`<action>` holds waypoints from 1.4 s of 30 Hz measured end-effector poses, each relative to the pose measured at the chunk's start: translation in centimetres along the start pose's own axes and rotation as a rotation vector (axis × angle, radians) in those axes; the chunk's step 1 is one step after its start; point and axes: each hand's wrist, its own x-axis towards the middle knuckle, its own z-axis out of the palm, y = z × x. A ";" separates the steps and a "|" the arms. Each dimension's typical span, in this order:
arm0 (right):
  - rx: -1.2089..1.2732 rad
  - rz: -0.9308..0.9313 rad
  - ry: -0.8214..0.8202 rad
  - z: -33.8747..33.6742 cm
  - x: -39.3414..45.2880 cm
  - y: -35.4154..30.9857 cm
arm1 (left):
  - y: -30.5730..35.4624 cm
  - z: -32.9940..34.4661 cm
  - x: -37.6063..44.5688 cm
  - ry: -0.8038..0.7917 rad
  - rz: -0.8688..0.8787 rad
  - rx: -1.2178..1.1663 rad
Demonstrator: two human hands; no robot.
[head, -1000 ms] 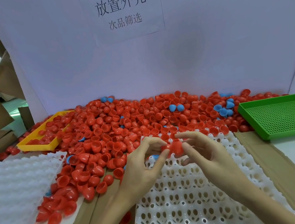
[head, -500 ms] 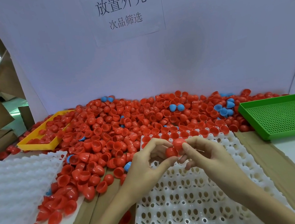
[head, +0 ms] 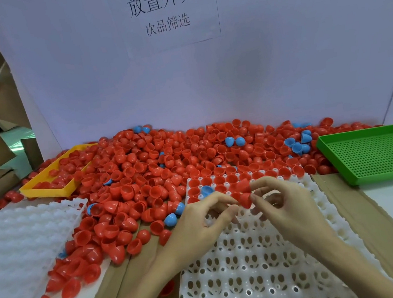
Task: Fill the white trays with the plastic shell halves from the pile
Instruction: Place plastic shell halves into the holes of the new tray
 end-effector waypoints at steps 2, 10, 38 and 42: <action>-0.125 0.001 0.075 -0.4 0.8 0.6 | 0.0 -0.1 0.0 -0.009 0.007 0.011; -0.397 -0.054 -0.008 0.1 1.7 1.4 | 0.1 -0.2 0.0 -0.050 0.017 0.091; -0.542 -0.157 -0.251 0.2 0.9 3.4 | -7.3 -8.5 1.5 0.461 -0.341 0.793; -0.539 -0.158 -0.251 0.2 1.0 3.5 | -7.1 -8.7 1.1 0.462 -0.303 0.625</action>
